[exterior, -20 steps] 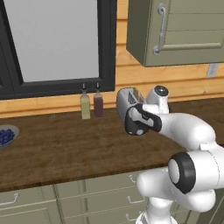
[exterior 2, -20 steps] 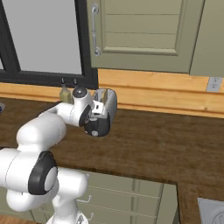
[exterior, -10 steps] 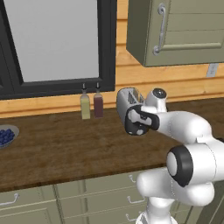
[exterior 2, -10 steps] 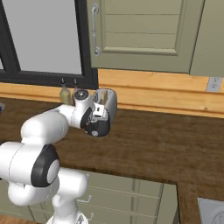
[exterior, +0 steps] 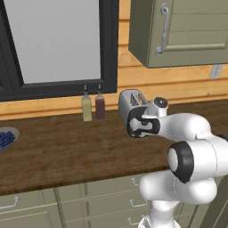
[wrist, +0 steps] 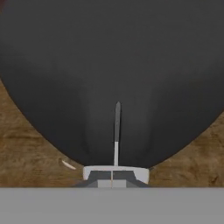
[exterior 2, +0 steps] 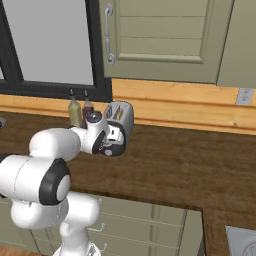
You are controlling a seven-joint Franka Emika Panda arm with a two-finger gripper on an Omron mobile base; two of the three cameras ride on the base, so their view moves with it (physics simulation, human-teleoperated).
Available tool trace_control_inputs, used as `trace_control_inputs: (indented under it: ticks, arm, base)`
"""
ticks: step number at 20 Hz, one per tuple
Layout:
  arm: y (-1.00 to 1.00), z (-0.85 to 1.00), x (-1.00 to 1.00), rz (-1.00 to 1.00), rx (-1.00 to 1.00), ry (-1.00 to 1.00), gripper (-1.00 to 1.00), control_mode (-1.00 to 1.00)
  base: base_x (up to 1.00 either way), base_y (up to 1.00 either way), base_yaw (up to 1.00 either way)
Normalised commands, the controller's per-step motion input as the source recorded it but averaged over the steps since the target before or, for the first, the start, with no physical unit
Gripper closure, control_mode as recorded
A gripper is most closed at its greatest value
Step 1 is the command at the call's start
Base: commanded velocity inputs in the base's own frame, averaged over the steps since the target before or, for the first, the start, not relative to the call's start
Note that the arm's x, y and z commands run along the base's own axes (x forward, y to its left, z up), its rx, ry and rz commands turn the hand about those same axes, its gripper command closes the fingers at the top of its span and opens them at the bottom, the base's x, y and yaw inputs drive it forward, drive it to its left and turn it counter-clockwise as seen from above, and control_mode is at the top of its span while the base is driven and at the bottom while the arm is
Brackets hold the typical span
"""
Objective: Start the toaster. Once the lever pops up, take the bread to the plate on the dining counter.
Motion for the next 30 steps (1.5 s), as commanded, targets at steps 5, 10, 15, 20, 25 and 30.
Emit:
trace_control_inputs:
  ticks: [5, 10, 15, 20, 25, 30]
  arm:
    - [0.0, -0.61, 0.0, 0.0, 0.0, 0.0, 1.0, -1.0]
    - [0.0, -0.76, -0.03, 0.0, -0.01, 0.0, 1.0, -1.0]
    - [0.0, -0.48, -0.21, 0.0, -0.01, 0.0, 1.0, -1.0]
    - [0.0, 0.22, -0.32, 0.0, 0.0, -0.07, 1.0, -1.0]
    - [0.0, 0.7, -0.1, 0.0, 0.0, 0.0, 1.0, -1.0]
    - [0.0, 0.7, 0.0, 0.0, 0.0, 0.0, 1.0, -1.0]
  base:
    - [0.0, 0.0, 0.0]
    - [0.0, 0.0, 0.0]
    - [0.0, 0.0, 0.0]
    - [0.0, 0.0, 0.0]
    - [0.0, 0.0, 0.0]
    - [0.0, 0.0, 0.0]
